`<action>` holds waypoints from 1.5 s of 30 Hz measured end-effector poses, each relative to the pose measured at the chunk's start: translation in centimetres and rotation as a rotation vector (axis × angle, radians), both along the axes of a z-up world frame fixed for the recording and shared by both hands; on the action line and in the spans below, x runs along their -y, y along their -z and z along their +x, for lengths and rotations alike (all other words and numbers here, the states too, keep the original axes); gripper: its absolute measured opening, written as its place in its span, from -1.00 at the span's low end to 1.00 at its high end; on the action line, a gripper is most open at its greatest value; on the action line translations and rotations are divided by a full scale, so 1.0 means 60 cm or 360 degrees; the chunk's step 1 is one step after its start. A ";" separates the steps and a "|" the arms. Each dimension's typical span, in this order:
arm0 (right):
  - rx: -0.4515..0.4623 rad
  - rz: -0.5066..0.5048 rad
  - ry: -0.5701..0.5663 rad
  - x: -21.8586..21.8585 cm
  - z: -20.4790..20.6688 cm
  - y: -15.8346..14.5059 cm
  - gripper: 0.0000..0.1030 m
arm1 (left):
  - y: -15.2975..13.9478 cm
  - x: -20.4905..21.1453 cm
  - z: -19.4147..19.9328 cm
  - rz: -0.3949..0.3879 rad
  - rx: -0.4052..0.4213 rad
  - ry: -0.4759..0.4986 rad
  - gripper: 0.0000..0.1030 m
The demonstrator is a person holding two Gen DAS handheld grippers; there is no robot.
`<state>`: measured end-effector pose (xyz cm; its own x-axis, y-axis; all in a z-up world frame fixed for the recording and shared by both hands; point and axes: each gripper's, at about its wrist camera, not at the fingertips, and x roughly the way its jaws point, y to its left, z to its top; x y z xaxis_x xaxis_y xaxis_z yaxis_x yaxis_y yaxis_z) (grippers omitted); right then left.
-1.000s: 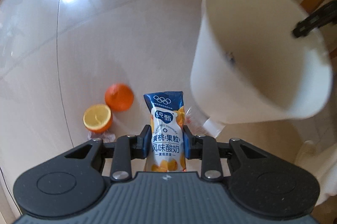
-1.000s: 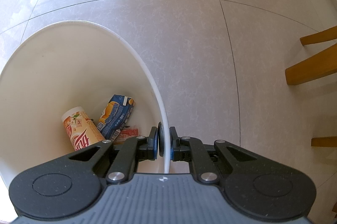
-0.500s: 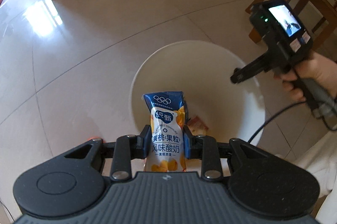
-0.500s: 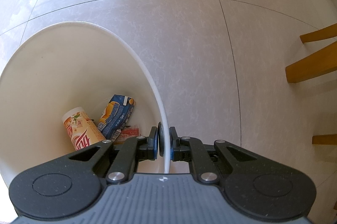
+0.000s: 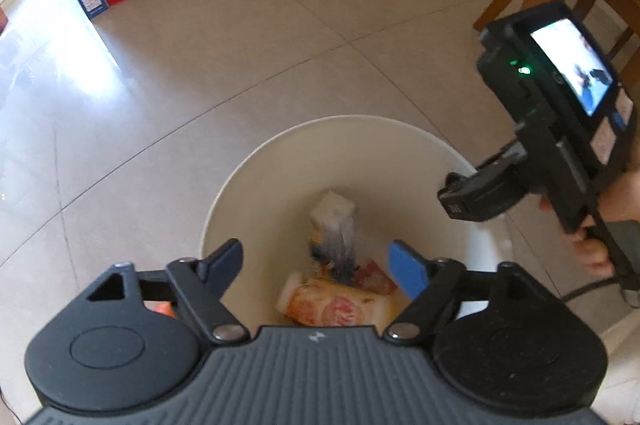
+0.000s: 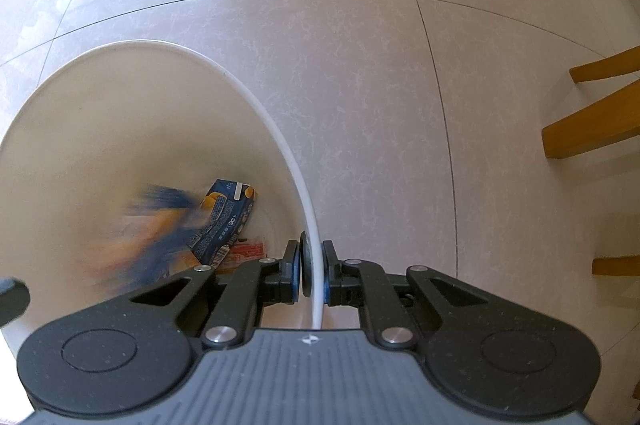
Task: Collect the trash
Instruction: 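Carry the yogurt pouch over the bucket and release it inside, then lower the left gripper and grasp the hollow orange peel half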
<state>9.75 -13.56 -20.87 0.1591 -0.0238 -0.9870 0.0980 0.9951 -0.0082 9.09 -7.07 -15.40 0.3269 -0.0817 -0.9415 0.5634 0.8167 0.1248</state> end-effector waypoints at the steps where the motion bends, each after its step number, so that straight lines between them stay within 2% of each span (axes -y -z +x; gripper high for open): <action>1: -0.0001 0.0001 0.0002 0.000 0.000 0.000 -0.76 | -0.001 -0.001 0.002 -0.0011 -0.0005 -0.0008 0.58; 6: 0.0000 0.0000 -0.0003 0.001 0.000 0.000 -0.76 | -0.003 -0.014 0.015 -0.0032 -0.0032 -0.0054 0.60; 11: -0.0008 0.0011 0.0004 0.003 0.001 -0.001 -0.77 | -0.014 -0.055 0.022 -0.0012 -0.0008 -0.0140 0.68; 16: -0.0007 0.0000 -0.0004 0.003 0.003 -0.002 -0.76 | -0.017 -0.118 0.030 0.0008 0.0014 -0.0269 0.78; 22: -0.0005 0.0000 -0.0006 0.001 0.003 -0.001 -0.76 | 0.005 -0.202 0.040 0.0039 0.0019 -0.0460 0.79; 26: -0.0004 -0.0004 -0.0008 0.000 0.001 0.000 -0.76 | 0.039 -0.252 0.045 0.0029 0.0013 -0.0559 0.80; 35: 0.0002 -0.0023 -0.0014 -0.004 0.000 0.001 -0.75 | 0.164 -0.372 0.054 0.0034 -0.0040 -0.0846 0.80; 45: -0.0005 -0.0034 -0.0012 -0.007 0.003 0.002 -0.74 | 0.286 -0.468 0.061 0.0091 -0.0033 -0.0996 0.80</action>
